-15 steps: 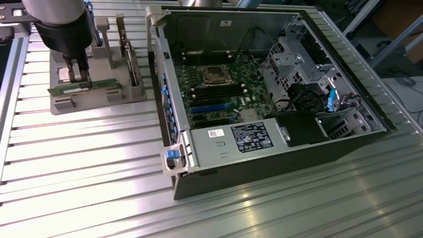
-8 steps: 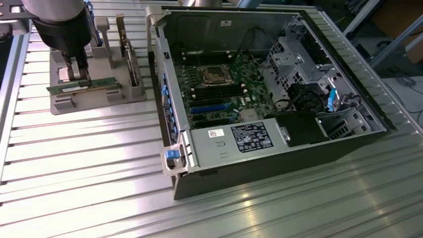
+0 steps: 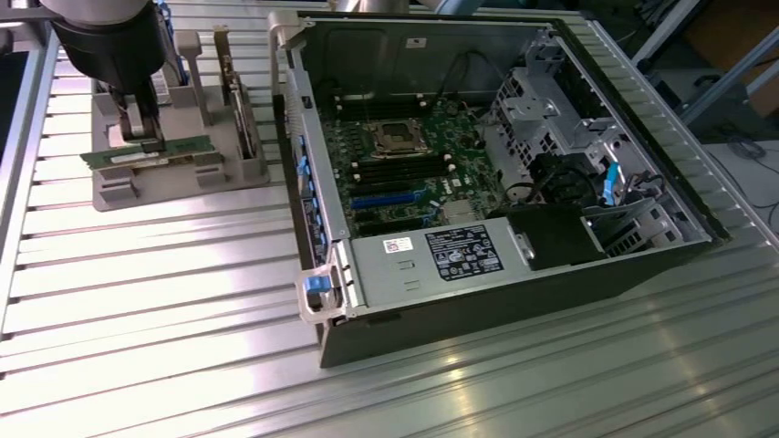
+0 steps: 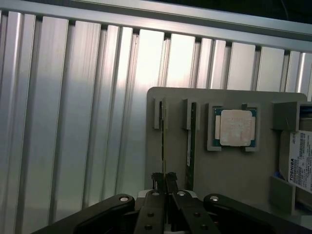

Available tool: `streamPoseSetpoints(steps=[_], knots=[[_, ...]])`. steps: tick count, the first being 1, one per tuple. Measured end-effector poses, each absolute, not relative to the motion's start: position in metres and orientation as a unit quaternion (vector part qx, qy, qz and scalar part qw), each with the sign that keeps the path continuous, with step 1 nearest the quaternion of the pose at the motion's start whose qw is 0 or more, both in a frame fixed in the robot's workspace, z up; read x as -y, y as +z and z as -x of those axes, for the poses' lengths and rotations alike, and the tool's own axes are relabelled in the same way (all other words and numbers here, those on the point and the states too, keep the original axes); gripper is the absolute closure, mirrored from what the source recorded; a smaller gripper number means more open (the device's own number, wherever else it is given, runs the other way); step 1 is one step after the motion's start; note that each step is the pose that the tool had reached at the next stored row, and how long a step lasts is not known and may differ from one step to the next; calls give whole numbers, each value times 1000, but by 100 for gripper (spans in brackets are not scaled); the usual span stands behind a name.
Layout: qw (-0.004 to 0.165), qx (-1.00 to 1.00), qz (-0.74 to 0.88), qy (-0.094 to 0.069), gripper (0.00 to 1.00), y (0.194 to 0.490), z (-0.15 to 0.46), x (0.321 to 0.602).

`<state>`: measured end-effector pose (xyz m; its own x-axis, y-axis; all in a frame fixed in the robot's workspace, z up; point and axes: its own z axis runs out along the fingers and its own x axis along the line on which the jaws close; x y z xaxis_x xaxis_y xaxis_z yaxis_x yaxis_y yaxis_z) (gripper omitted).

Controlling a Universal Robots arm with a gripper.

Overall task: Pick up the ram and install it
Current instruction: 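Pick up the ram and move it above insertion slot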

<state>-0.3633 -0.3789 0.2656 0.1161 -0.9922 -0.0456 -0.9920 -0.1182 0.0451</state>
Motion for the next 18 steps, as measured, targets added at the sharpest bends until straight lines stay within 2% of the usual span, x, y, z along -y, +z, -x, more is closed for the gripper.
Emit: streamPoseSetpoints(steps=[18], knots=[[2,664,-747,-32,88,295,363,379]])
